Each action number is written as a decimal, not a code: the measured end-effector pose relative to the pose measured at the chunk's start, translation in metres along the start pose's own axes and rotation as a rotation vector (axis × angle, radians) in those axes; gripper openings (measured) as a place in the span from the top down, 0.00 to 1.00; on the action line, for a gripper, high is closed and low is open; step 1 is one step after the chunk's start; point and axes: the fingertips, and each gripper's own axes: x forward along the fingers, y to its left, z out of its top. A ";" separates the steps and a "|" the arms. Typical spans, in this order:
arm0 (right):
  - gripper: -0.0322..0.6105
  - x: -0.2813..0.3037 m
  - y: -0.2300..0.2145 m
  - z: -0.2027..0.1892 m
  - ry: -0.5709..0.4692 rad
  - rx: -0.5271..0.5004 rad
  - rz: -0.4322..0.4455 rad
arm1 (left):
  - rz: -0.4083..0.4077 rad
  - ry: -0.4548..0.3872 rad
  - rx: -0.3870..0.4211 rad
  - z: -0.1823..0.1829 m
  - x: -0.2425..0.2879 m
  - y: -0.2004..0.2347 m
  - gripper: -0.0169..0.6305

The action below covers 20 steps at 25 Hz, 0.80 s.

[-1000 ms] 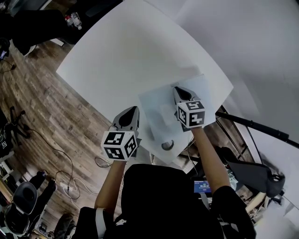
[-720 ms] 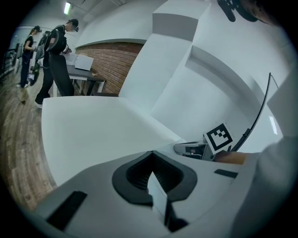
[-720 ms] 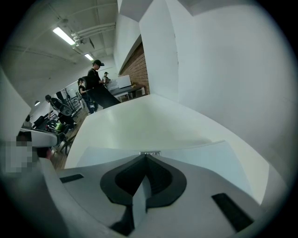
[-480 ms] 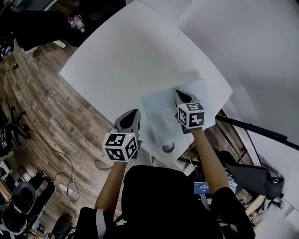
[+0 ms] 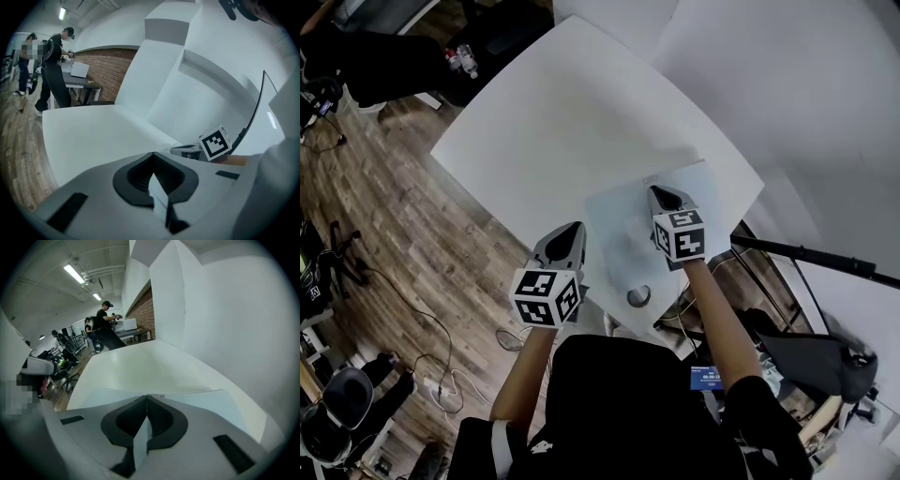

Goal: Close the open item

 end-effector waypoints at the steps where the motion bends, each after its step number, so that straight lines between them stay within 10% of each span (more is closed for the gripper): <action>1: 0.89 -0.003 0.001 0.000 -0.003 0.000 0.001 | 0.000 -0.001 0.003 0.000 -0.002 -0.002 0.96; 20: 0.89 -0.108 0.009 0.002 -0.183 -0.015 0.056 | 0.026 -0.107 0.093 -0.003 -0.052 -0.087 0.96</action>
